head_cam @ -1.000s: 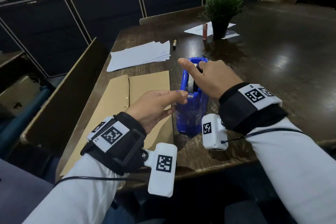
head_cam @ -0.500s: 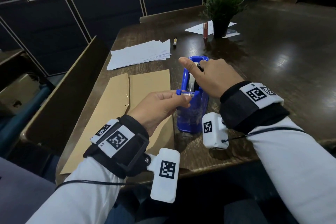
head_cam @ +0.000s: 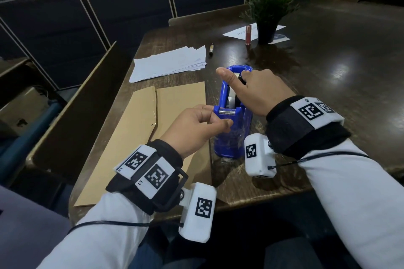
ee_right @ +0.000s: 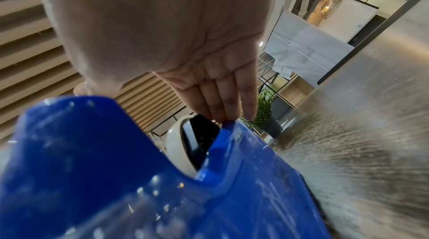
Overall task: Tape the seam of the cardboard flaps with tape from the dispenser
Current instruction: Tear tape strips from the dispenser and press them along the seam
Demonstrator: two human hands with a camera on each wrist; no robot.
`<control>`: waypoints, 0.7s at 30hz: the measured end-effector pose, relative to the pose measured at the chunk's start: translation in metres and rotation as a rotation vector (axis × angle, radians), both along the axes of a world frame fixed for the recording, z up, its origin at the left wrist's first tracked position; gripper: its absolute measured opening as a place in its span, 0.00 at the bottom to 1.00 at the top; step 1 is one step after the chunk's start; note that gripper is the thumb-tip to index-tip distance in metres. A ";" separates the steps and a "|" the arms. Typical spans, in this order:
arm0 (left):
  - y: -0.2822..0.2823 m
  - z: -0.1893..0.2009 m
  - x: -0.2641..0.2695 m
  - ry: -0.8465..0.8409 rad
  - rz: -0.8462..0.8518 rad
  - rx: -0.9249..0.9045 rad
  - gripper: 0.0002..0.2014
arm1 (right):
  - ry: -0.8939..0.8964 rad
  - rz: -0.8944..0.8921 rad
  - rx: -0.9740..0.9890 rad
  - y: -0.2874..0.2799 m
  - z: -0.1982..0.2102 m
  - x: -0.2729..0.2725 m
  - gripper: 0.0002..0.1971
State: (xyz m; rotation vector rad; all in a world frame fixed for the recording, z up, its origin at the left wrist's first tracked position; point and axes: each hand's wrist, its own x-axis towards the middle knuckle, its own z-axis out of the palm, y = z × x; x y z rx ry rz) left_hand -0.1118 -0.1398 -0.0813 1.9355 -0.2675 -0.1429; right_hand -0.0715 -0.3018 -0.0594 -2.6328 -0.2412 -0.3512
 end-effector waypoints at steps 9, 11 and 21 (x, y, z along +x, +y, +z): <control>0.004 0.001 0.004 -0.017 -0.034 0.069 0.12 | 0.011 -0.012 -0.033 0.001 0.000 -0.001 0.39; 0.006 0.001 0.006 -0.021 -0.043 0.091 0.12 | 0.016 -0.010 -0.032 0.001 0.000 -0.001 0.38; 0.010 0.011 0.005 -0.037 -0.098 0.219 0.13 | 0.022 0.000 -0.007 -0.001 -0.001 -0.001 0.39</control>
